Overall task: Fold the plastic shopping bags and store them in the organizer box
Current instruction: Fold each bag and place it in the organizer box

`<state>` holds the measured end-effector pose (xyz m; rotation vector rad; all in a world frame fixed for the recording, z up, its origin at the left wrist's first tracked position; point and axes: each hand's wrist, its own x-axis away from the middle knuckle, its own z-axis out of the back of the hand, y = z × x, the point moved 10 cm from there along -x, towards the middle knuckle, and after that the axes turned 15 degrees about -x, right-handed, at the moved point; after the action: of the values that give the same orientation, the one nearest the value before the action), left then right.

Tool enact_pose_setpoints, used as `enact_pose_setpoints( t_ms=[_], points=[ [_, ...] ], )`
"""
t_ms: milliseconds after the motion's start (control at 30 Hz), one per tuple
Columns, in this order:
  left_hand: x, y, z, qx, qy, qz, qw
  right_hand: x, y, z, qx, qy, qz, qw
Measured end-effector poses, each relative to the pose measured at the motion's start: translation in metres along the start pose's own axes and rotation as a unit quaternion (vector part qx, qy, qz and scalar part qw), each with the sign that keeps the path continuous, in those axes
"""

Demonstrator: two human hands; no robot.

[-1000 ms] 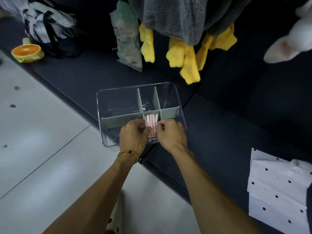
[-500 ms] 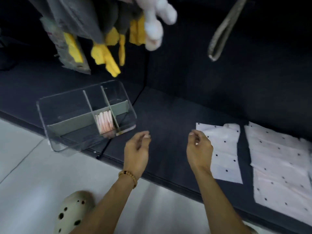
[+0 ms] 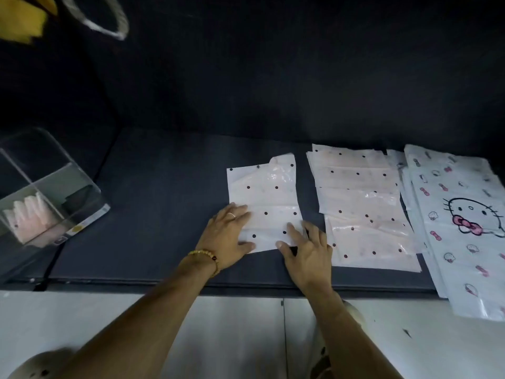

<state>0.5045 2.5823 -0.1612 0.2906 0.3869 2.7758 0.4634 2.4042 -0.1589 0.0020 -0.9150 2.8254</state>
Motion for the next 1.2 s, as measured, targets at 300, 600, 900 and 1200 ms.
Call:
enact_pose_setpoints(
  t_ms=[300, 600, 900, 1200],
  points=[
    [-0.009, 0.017, 0.013, -0.071, 0.115, 0.001, 0.991, -0.012, -0.002, 0.014, -0.062, 0.036, 0.000, 0.997],
    [0.040, -0.016, 0.077, 0.000, 0.195, -0.021, 0.981, 0.017, -0.095, 0.036, -0.043, 0.098, 0.218, 0.970],
    [0.100, -0.068, 0.050, -0.004, 0.108, 0.019, 0.994, 0.053, -0.119, -0.049, 0.044, -0.150, 0.242, 0.958],
    [0.048, -0.034, 0.013, 0.034, 0.043, 0.023, 0.998, 0.020, -0.087, 0.012, 0.051, -0.010, 0.184, 0.982]
  ],
)
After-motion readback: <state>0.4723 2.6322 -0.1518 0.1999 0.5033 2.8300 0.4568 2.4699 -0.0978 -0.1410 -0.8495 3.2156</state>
